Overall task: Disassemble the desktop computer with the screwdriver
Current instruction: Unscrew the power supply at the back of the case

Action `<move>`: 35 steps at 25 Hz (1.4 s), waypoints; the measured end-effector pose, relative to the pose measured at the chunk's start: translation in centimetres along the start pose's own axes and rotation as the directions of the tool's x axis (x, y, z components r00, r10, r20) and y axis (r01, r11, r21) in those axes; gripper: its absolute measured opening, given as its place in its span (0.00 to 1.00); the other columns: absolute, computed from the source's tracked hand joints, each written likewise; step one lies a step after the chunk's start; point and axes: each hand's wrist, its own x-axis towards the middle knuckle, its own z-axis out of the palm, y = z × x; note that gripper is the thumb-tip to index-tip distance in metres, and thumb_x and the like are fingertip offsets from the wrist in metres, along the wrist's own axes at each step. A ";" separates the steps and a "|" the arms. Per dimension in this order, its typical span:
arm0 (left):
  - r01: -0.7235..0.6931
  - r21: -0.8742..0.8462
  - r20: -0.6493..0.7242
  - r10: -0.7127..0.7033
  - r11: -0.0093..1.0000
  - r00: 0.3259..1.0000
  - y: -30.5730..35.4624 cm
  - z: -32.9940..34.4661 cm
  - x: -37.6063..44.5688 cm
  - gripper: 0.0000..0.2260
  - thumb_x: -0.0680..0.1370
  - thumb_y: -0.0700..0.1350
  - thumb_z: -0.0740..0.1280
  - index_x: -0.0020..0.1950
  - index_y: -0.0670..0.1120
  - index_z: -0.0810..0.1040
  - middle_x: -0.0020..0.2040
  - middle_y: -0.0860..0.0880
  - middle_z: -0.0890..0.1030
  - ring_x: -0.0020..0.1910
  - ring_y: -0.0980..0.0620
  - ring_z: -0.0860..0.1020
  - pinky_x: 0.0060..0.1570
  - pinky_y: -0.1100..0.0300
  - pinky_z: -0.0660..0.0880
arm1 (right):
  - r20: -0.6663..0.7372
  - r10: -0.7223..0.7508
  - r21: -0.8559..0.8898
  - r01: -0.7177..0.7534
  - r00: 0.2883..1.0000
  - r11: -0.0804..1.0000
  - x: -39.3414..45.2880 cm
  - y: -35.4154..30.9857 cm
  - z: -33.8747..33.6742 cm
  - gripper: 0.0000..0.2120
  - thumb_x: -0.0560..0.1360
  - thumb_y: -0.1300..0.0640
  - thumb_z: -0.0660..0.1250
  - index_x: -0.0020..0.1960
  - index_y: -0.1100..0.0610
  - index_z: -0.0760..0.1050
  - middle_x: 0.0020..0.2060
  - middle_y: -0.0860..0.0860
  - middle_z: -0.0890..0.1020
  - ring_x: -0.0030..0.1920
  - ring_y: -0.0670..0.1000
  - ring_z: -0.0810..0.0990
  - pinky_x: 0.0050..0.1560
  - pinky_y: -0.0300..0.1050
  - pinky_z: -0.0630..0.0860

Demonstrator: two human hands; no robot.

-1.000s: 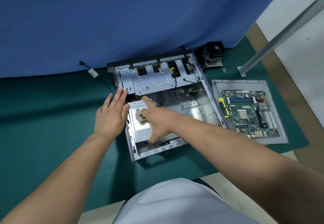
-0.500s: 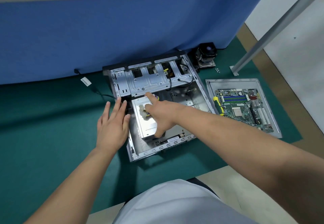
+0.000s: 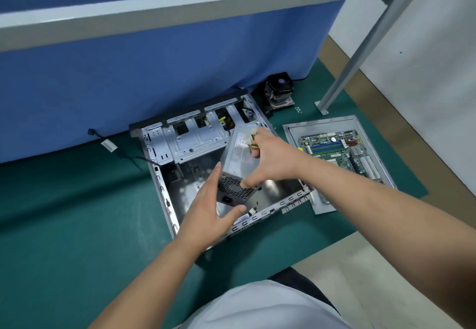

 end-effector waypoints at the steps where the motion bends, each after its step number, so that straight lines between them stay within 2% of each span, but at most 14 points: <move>1: 0.016 -0.003 -0.062 -0.016 1.000 0.998 1.1 0.7 0.7 0.50 0.69 0.75 0.69 0.80 0.70 0.40 0.82 0.59 0.57 0.79 0.55 0.61 0.73 0.49 0.65 | -0.039 0.055 0.069 -0.052 0.998 0.996 0.0 0.2 -0.9 0.36 0.52 0.36 0.83 0.47 0.52 0.68 0.53 0.44 0.73 0.46 0.43 0.77 0.37 0.41 0.75; 3: 0.045 0.062 -0.224 -0.030 0.997 0.974 3.5 1.9 2.5 0.55 0.66 0.69 0.76 0.82 0.63 0.45 0.80 0.51 0.63 0.76 0.48 0.65 0.72 0.46 0.66 | -0.045 0.157 0.196 -0.145 0.987 0.970 -0.1 0.3 -2.6 0.38 0.51 0.35 0.82 0.52 0.52 0.69 0.50 0.47 0.78 0.47 0.44 0.81 0.47 0.47 0.81; 6: 0.040 0.111 -0.402 0.009 0.993 0.915 6.1 2.4 5.6 0.49 0.65 0.61 0.79 0.78 0.53 0.56 0.68 0.48 0.71 0.66 0.46 0.72 0.63 0.50 0.71 | -0.005 0.166 0.407 -0.150 0.986 0.901 -0.4 1.0 -5.1 0.34 0.55 0.35 0.83 0.49 0.50 0.70 0.43 0.45 0.80 0.40 0.41 0.83 0.41 0.45 0.83; 8: 0.006 -0.015 -0.425 -0.012 1.000 0.905 7.5 2.1 7.1 0.47 0.63 0.61 0.80 0.76 0.55 0.60 0.68 0.53 0.72 0.65 0.51 0.73 0.64 0.50 0.74 | 0.028 0.155 0.523 -0.147 0.987 0.840 -0.4 2.6 -8.1 0.33 0.61 0.34 0.81 0.50 0.54 0.70 0.47 0.51 0.83 0.43 0.47 0.86 0.43 0.48 0.85; 10: 0.013 -0.212 -0.400 -0.099 0.977 0.911 9.2 1.7 8.4 0.48 0.61 0.62 0.81 0.75 0.58 0.61 0.69 0.55 0.73 0.67 0.53 0.74 0.67 0.47 0.74 | 0.020 0.135 0.476 -0.128 0.991 0.870 -0.6 4.8 -11.5 0.33 0.65 0.29 0.76 0.54 0.53 0.72 0.48 0.48 0.83 0.42 0.48 0.86 0.42 0.45 0.80; 14: 0.088 -0.588 -0.271 -0.299 0.804 0.915 13.3 2.2 11.2 0.44 0.57 0.62 0.83 0.68 0.65 0.65 0.59 0.63 0.80 0.57 0.58 0.82 0.58 0.47 0.81 | -0.057 0.109 0.475 -0.069 0.992 0.877 -1.2 10.0 -16.1 0.23 0.69 0.27 0.70 0.58 0.38 0.80 0.55 0.31 0.82 0.55 0.30 0.77 0.54 0.35 0.68; 16: 0.129 -0.723 -0.171 -0.356 0.679 0.919 15.0 3.1 12.9 0.40 0.60 0.57 0.83 0.68 0.60 0.69 0.57 0.61 0.83 0.54 0.52 0.85 0.53 0.41 0.83 | -0.056 0.076 0.656 -0.020 0.996 0.755 -1.3 13.2 -16.0 0.18 0.75 0.32 0.68 0.60 0.38 0.81 0.57 0.32 0.82 0.57 0.31 0.77 0.58 0.38 0.69; 18: 0.156 -0.795 -0.083 -0.359 0.586 0.929 16.3 4.7 14.6 0.37 0.64 0.52 0.82 0.70 0.55 0.71 0.58 0.56 0.85 0.51 0.50 0.86 0.47 0.43 0.84 | -0.031 0.028 0.881 0.014 0.999 0.474 -1.5 16.9 -14.7 0.16 0.81 0.42 0.66 0.62 0.48 0.82 0.61 0.45 0.84 0.59 0.43 0.82 0.57 0.42 0.76; 19: 0.173 -0.814 -0.043 -0.354 0.554 0.934 16.9 5.7 15.4 0.35 0.65 0.51 0.81 0.70 0.54 0.72 0.59 0.54 0.85 0.51 0.50 0.86 0.45 0.46 0.84 | -0.015 0.016 0.939 0.008 1.000 0.344 -1.9 18.4 -14.1 0.16 0.82 0.47 0.65 0.64 0.53 0.81 0.61 0.51 0.84 0.57 0.48 0.83 0.54 0.44 0.79; 21: 0.217 -0.822 0.036 -0.332 0.526 0.943 17.9 8.0 17.1 0.33 0.67 0.51 0.81 0.70 0.54 0.74 0.60 0.51 0.85 0.54 0.48 0.86 0.46 0.49 0.83 | 0.034 0.072 0.971 -0.050 0.997 0.232 -2.6 21.3 -13.4 0.20 0.79 0.51 0.70 0.69 0.54 0.76 0.62 0.54 0.84 0.57 0.54 0.84 0.55 0.52 0.81; 23: 0.240 -0.808 0.091 -0.288 0.539 0.953 18.8 10.9 18.9 0.29 0.70 0.53 0.79 0.70 0.55 0.75 0.61 0.51 0.84 0.57 0.48 0.85 0.50 0.49 0.83 | 0.077 0.182 0.965 -0.119 0.980 0.234 -3.1 24.5 -13.1 0.33 0.72 0.53 0.77 0.74 0.46 0.70 0.62 0.52 0.84 0.59 0.55 0.84 0.59 0.60 0.80; 25: 0.270 -0.796 0.127 -0.288 0.542 0.949 19.7 14.3 20.6 0.32 0.73 0.54 0.77 0.75 0.58 0.70 0.65 0.54 0.83 0.60 0.50 0.84 0.57 0.48 0.81 | 0.076 0.270 0.933 -0.165 0.960 0.321 -3.5 27.3 -12.9 0.41 0.68 0.56 0.81 0.75 0.41 0.67 0.61 0.49 0.84 0.59 0.54 0.85 0.59 0.58 0.80; 29: 0.454 -0.722 0.270 -0.391 0.523 0.880 21.0 20.8 23.0 0.44 0.78 0.61 0.72 0.83 0.63 0.45 0.76 0.55 0.72 0.69 0.50 0.77 0.72 0.43 0.72 | 0.039 0.421 0.890 -0.223 0.906 0.398 -4.1 32.0 -12.1 0.42 0.68 0.61 0.82 0.75 0.42 0.67 0.60 0.46 0.84 0.55 0.51 0.86 0.49 0.48 0.83; 35: 0.645 -0.645 0.379 -0.562 0.410 0.735 19.8 27.4 22.9 0.38 0.83 0.59 0.64 0.84 0.59 0.44 0.82 0.53 0.61 0.79 0.46 0.64 0.78 0.40 0.60 | 0.039 0.513 0.801 -0.334 0.857 0.497 -4.0 37.2 -8.9 0.44 0.65 0.59 0.83 0.76 0.46 0.68 0.59 0.44 0.82 0.58 0.49 0.83 0.61 0.51 0.80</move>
